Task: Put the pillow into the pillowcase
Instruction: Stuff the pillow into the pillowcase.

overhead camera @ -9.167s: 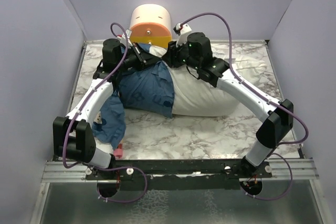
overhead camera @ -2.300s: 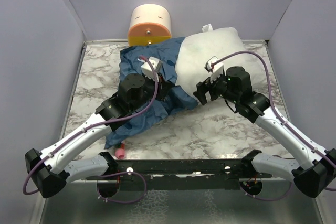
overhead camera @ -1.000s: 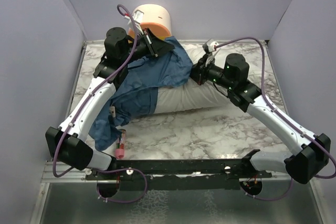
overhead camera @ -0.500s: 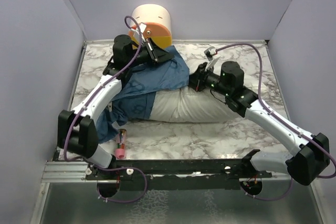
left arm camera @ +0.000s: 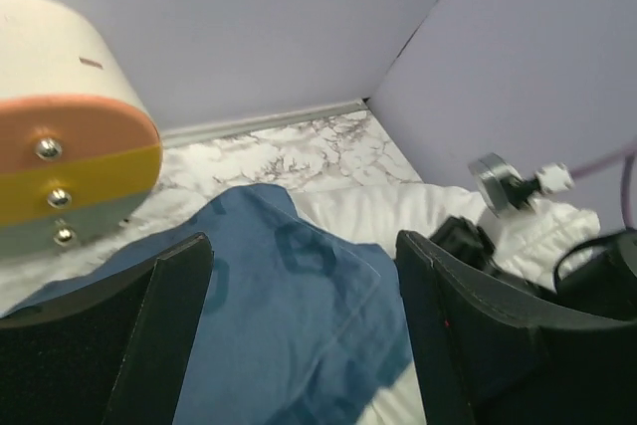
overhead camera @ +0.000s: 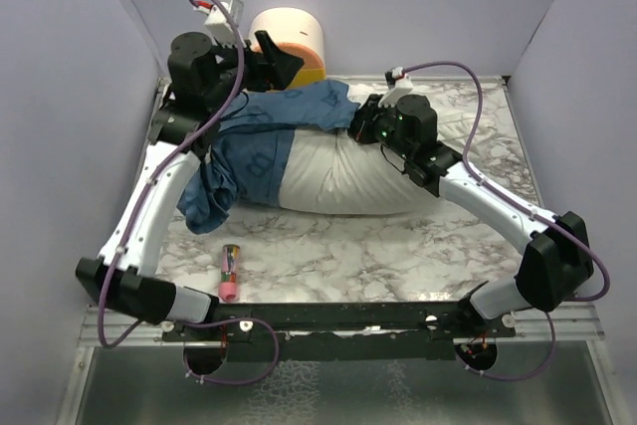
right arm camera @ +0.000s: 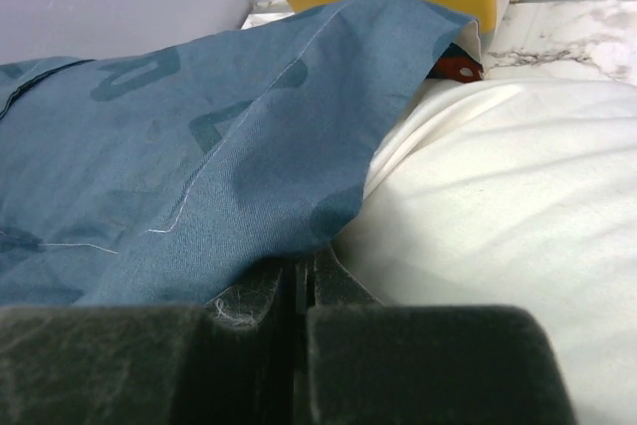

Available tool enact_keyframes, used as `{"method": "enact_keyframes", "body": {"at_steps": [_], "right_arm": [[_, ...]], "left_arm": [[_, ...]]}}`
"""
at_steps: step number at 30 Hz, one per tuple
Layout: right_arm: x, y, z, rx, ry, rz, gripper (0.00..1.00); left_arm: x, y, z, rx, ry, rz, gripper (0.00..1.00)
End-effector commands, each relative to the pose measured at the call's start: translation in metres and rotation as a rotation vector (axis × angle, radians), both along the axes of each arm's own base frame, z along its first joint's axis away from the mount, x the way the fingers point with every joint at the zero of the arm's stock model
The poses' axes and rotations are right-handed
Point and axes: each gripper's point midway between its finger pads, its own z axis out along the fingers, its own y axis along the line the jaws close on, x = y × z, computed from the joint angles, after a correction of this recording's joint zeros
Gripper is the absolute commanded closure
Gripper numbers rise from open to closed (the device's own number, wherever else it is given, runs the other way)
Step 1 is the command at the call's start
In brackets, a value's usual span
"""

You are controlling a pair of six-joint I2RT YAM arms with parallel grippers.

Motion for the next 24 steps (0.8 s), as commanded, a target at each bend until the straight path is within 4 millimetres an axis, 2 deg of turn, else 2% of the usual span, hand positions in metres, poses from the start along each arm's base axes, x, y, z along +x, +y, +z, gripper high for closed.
{"method": "enact_keyframes", "body": {"at_steps": [1, 4, 6, 9, 11, 15, 20, 22, 24], "right_arm": [[0.026, -0.011, -0.016, -0.017, 0.041, -0.095, 0.99], [0.027, -0.008, -0.015, -0.011, 0.037, -0.075, 0.99], [0.025, -0.007, -0.015, -0.012, 0.036, -0.061, 0.99], [0.021, -0.007, -0.016, -0.01, 0.041, -0.053, 0.99], [0.018, -0.009, -0.016, -0.01, 0.042, -0.054, 0.99], [0.015, -0.013, -0.017, -0.015, 0.045, -0.064, 0.99], [0.014, -0.013, -0.015, -0.02, 0.045, -0.057, 0.99], [0.014, -0.013, -0.015, -0.023, 0.045, -0.054, 0.99], [0.013, -0.011, -0.015, -0.024, 0.044, -0.045, 0.99]], "left_arm": [[-0.052, 0.009, 0.01, 0.242, -0.189, -0.1, 0.24], [-0.079, -0.005, -0.004, 0.444, -0.327, -0.187, 0.24], [-0.087, -0.016, -0.02, 0.613, -0.409, -0.229, 0.22], [-0.077, -0.021, -0.042, 0.83, -0.43, -0.27, 0.22], [-0.071, -0.028, -0.05, 0.926, -0.458, -0.329, 0.22], [-0.071, -0.046, -0.071, 1.03, -0.496, -0.48, 0.21], [-0.075, -0.06, -0.099, 1.056, -0.485, -0.577, 0.23], [-0.066, -0.058, -0.101, 1.076, -0.489, -0.534, 0.28], [-0.052, -0.053, -0.095, 1.094, -0.473, -0.444, 0.42]]}}
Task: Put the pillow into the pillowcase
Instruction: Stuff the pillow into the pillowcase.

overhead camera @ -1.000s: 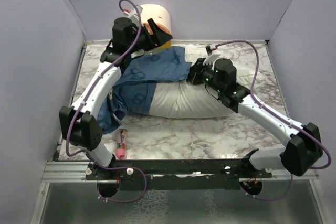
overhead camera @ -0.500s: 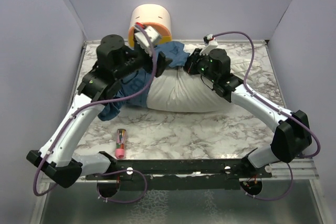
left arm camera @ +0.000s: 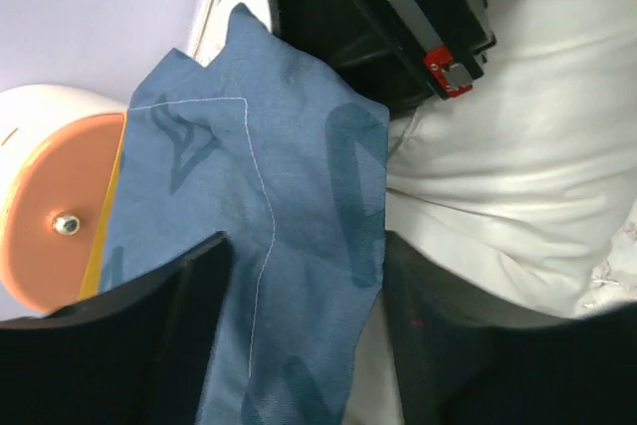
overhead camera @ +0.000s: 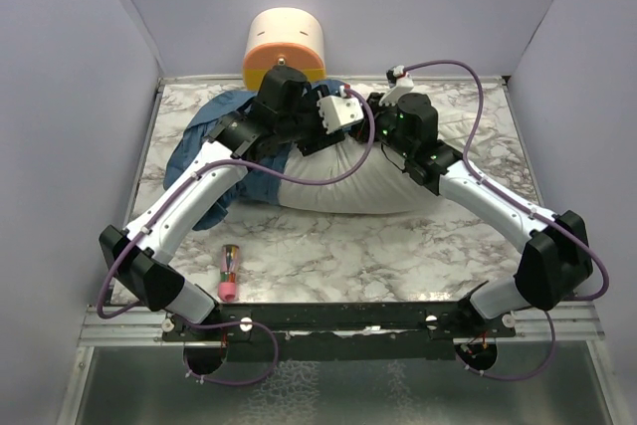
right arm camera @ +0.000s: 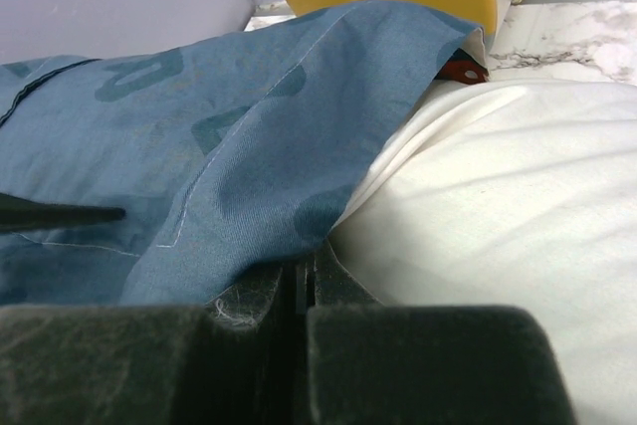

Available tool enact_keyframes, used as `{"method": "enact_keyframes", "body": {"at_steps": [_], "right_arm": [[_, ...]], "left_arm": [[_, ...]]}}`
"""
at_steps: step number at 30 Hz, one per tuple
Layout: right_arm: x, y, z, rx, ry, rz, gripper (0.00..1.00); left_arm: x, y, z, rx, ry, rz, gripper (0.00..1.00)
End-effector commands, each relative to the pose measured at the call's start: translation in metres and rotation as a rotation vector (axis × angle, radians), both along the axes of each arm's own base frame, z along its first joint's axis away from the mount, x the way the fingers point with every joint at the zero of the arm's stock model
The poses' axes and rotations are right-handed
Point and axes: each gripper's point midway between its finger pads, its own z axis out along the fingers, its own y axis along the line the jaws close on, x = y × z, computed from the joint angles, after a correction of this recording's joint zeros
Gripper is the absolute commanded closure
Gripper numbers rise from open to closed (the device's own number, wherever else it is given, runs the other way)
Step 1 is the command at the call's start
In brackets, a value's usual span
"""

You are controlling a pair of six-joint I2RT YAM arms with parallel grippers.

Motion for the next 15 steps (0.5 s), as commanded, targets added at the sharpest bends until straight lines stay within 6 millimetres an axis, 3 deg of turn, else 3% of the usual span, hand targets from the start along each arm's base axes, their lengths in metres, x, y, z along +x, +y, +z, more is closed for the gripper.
{"method": "enact_keyframes", "body": {"at_steps": [1, 4, 5, 7, 10, 13, 15], "right_arm": [[0.002, -0.01, -0.016, -0.035, 0.042, -0.028, 0.99], [-0.002, -0.008, -0.012, -0.023, 0.027, -0.01, 0.99], [-0.003, -0.007, -0.009, -0.016, 0.017, -0.004, 0.99], [-0.006, -0.007, 0.0, 0.006, -0.011, 0.008, 0.99], [-0.012, -0.005, 0.029, 0.056, -0.087, 0.038, 0.99], [-0.023, -0.004, 0.086, 0.155, -0.205, 0.067, 0.99], [-0.03, -0.008, 0.13, 0.216, -0.29, 0.066, 0.99]], "left_arm": [[0.023, 0.009, 0.023, 0.001, -0.12, 0.102, 0.51], [0.036, 0.005, 0.044, -0.08, -0.127, 0.185, 0.94], [0.037, 0.001, 0.054, -0.13, -0.122, 0.199, 0.98], [0.032, -0.014, 0.077, -0.263, -0.098, 0.175, 1.0], [0.005, -0.046, 0.133, -0.562, -0.035, 0.038, 1.0], [-0.037, -0.078, 0.193, -0.88, 0.119, -0.189, 1.0], [-0.061, -0.091, 0.219, -1.045, 0.251, -0.312, 1.0]]}}
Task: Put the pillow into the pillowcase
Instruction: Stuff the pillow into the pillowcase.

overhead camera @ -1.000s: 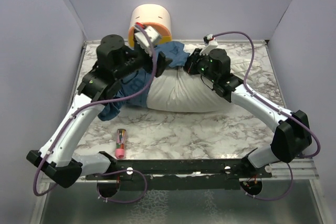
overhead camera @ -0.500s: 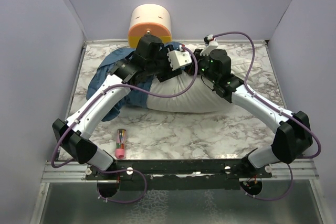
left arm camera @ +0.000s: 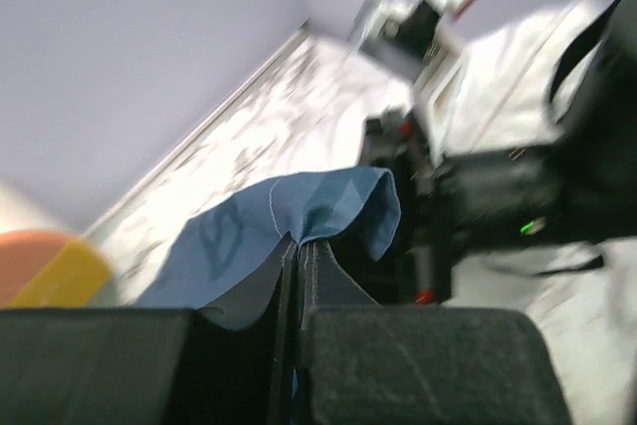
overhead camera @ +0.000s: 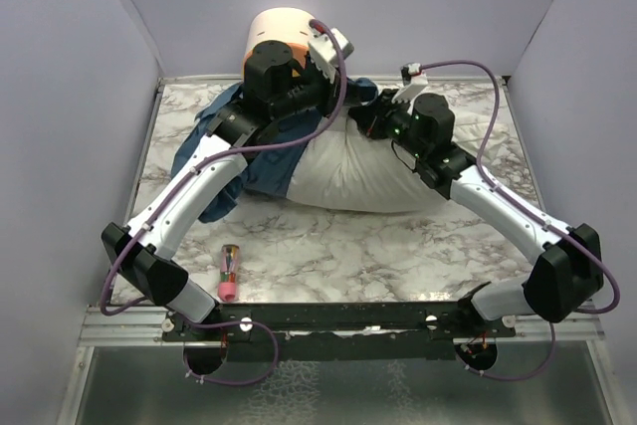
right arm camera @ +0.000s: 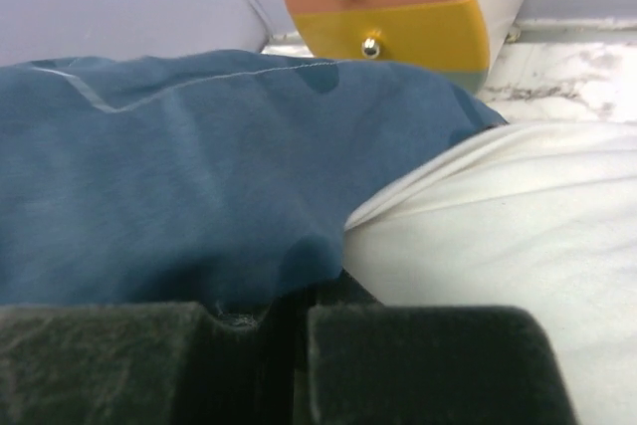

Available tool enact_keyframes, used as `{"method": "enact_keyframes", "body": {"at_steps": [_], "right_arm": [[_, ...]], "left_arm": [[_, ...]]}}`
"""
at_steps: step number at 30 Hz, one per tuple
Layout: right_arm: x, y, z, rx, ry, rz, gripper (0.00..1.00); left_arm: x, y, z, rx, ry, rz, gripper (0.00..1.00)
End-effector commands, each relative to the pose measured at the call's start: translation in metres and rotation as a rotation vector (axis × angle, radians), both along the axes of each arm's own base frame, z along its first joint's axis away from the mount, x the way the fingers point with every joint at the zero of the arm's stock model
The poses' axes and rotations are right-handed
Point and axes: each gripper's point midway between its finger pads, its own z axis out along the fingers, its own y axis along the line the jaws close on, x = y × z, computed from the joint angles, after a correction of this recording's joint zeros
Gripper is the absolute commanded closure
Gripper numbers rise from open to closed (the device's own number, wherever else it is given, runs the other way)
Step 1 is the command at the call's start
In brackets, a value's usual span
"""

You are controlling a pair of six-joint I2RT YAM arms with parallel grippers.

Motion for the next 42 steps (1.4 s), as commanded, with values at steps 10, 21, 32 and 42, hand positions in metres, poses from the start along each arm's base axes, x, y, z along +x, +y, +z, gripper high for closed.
{"method": "enact_keyframes", "body": {"at_steps": [10, 21, 32, 42], "right_arm": [[-0.02, -0.015, 0.089, 0.104, -0.219, 0.0, 0.99], [-0.081, -0.038, 0.11, -0.237, -0.457, 0.17, 0.23], [-0.091, -0.02, 0.007, -0.59, -0.3, 0.515, 0.07], [-0.025, -0.011, -0.073, -0.756, -0.183, 0.386, 0.41]], "left_arm": [[-0.034, -0.038, 0.07, -0.757, 0.41, -0.297, 1.0], [0.029, 0.03, -0.044, -0.755, 0.682, 0.147, 1.0], [0.045, 0.048, -0.028, -0.729, 0.62, 0.184, 1.0], [0.026, 0.038, -0.006, -0.731, 0.603, 0.048, 1.0]]}}
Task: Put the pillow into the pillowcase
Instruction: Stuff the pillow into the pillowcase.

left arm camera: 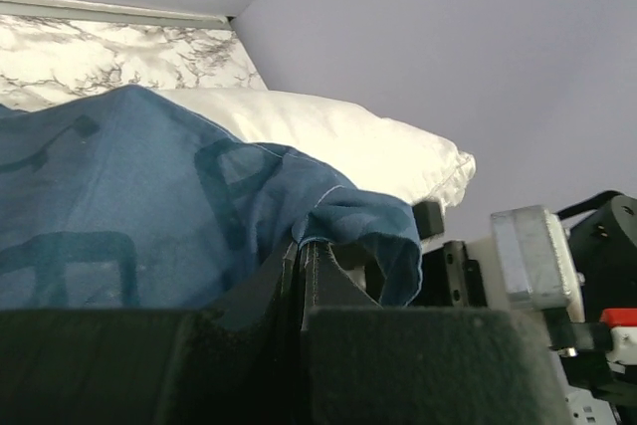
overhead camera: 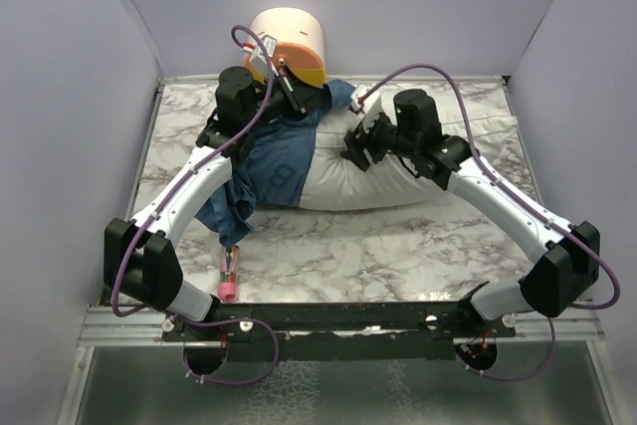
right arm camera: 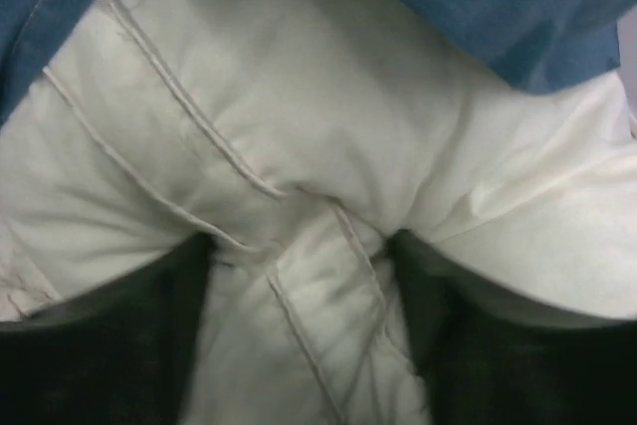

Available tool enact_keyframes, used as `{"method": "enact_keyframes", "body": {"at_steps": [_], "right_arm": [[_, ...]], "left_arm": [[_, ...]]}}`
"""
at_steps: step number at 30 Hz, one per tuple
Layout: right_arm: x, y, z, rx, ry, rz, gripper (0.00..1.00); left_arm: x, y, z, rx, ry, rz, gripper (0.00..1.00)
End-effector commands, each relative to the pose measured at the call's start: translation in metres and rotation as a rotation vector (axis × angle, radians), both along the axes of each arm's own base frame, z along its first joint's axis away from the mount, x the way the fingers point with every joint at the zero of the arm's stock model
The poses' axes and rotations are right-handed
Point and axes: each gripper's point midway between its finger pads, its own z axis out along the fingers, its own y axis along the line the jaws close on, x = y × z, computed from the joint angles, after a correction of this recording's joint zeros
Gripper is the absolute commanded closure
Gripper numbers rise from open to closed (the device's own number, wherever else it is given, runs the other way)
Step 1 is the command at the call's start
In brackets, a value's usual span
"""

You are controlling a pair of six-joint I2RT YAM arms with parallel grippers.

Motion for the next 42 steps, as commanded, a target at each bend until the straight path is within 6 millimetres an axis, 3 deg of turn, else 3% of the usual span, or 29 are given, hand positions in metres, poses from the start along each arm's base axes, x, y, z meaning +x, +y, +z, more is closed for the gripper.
{"method": "enact_keyframes", "body": {"at_steps": [1, 2, 4, 7, 9, 11, 13, 15, 18, 22, 26, 28, 30, 32, 34, 37, 39, 42], "right_arm": [[0.012, 0.013, -0.021, -0.005, 0.024, -0.005, 0.63], [0.006, 0.023, 0.0, 0.08, 0.015, 0.033, 0.79], [-0.014, 0.039, 0.057, 0.301, -0.022, 0.108, 0.97], [-0.056, 0.046, 0.16, 0.608, -0.083, 0.236, 0.99], [-0.076, 0.044, 0.214, 0.717, -0.105, 0.286, 0.99], [-0.088, 0.039, 0.251, 0.782, -0.129, 0.305, 0.99], [-0.091, 0.035, 0.27, 0.821, -0.118, 0.288, 0.99], [-0.088, 0.032, 0.272, 0.85, -0.073, 0.244, 0.99], [-0.069, 0.029, 0.245, 0.862, 0.022, 0.109, 0.99], [-0.014, 0.013, 0.159, 0.73, 0.134, -0.241, 0.99], [0.025, 0.004, 0.078, 0.57, 0.188, -0.443, 0.99], [0.04, 0.0, 0.046, 0.511, 0.211, -0.506, 0.99], [0.053, -0.007, 0.021, 0.462, 0.227, -0.568, 0.98], [0.067, -0.015, 0.002, 0.417, 0.241, -0.621, 0.9], [0.079, -0.025, -0.003, 0.395, 0.247, -0.647, 0.82], [0.09, -0.036, 0.008, 0.403, 0.237, -0.62, 0.55], [0.092, -0.041, 0.029, 0.42, 0.2, -0.572, 0.36], [0.077, -0.037, 0.076, 0.446, 0.087, -0.419, 0.15]], "left_arm": [[-0.016, -0.006, 0.042, -0.05, -0.126, -0.092, 1.0], [-0.021, -0.009, 0.048, -0.055, -0.146, -0.117, 1.0], [-0.033, -0.016, 0.063, -0.06, -0.19, -0.164, 1.0], [-0.052, -0.03, 0.09, -0.059, -0.262, -0.233, 1.0], [-0.064, -0.039, 0.108, -0.064, -0.304, -0.27, 1.0], [-0.075, -0.046, 0.128, -0.079, -0.343, -0.304, 1.0], [-0.081, -0.052, 0.142, -0.099, -0.36, -0.323, 1.0], [-0.084, -0.054, 0.148, -0.123, -0.352, -0.334, 1.0], [-0.083, -0.056, 0.143, -0.15, -0.31, -0.339, 1.0], [-0.074, -0.06, 0.103, -0.159, -0.195, -0.328, 1.0], [-0.055, -0.064, 0.03, -0.108, -0.03, -0.271, 1.0], [-0.042, -0.061, 0.006, -0.054, 0.001, -0.215, 1.0], [-0.026, -0.058, -0.009, 0.007, 0.014, -0.152, 1.0], [-0.011, -0.054, -0.004, 0.053, -0.005, -0.108, 0.93], [0.001, -0.048, 0.015, 0.104, -0.055, -0.059, 0.72], [0.011, -0.027, 0.052, 0.2, -0.161, 0.037, 0.44], [0.009, -0.008, 0.074, 0.262, -0.237, 0.1, 0.34], [-0.009, 0.019, 0.085, 0.353, -0.308, 0.141, 0.32]]}}
